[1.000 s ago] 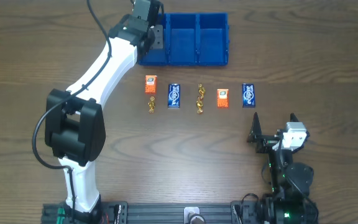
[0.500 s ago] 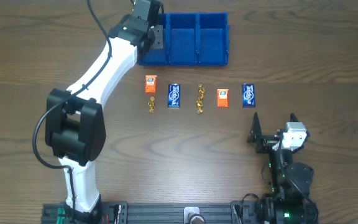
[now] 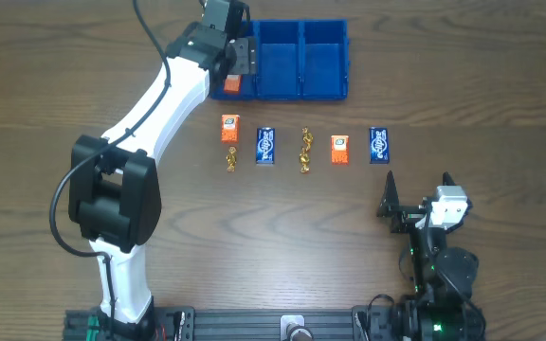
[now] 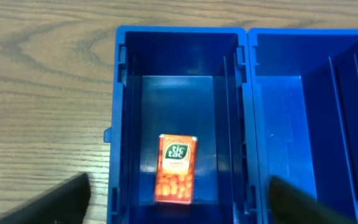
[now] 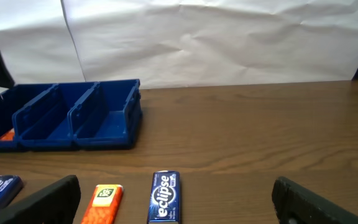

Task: Sort Candies Into Trays

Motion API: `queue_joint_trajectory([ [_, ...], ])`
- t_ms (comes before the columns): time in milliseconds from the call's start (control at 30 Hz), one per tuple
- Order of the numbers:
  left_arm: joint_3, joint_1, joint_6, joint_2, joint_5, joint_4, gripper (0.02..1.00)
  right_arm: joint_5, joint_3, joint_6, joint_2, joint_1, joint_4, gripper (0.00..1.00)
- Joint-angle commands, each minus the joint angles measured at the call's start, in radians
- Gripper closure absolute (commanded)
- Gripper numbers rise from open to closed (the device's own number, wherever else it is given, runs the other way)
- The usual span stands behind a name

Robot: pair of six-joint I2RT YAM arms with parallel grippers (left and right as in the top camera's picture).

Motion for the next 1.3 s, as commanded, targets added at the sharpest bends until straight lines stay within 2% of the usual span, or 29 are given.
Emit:
queue_joint_trajectory([
  [33,0.009,0.0,0.008,0.023,-0.012,0.0,0.02,-0.001,0.0,-0.013,-0.007,0.006,-0.01,0.003],
  [167,0.011,0.001,0.003,0.014,-0.026,-0.003,0.02,-0.001,0.0,-0.013,-0.007,0.006,-0.01,0.003],
  [333,0.047,-0.002,0.003,-0.035,-0.002,-0.052,0.018,-0.001,0.0,-0.013,-0.007,0.006,-0.01,0.003],
  [533,0.066,-0.024,-0.037,-0.182,-0.002,-0.264,0.045,-0.001,0.0,-0.013,-0.007,0.006,-0.01,0.003],
  [767,0.045,-0.115,-0.147,-0.232,-0.016,-0.501,0.029,-0.001,0.0,-0.013,-0.007,0.006,-0.009,0.003],
  [933,-0.064,-0.125,-0.204,-0.231,-0.025,-0.43,0.038,-0.001,0.0,-0.013,-0.007,0.006,-0.01,0.003],
  [1067,-0.164,-0.106,-0.205,-0.231,0.013,-0.336,0.04,-0.001,0.0,-0.013,-0.007,0.006,-0.01,0.003],
  [1300,-0.294,-0.085,-0.204,-0.22,0.012,-0.252,0.056,-0.001,0.0,-0.013,-0.007,0.006,-0.01,0.003],
])
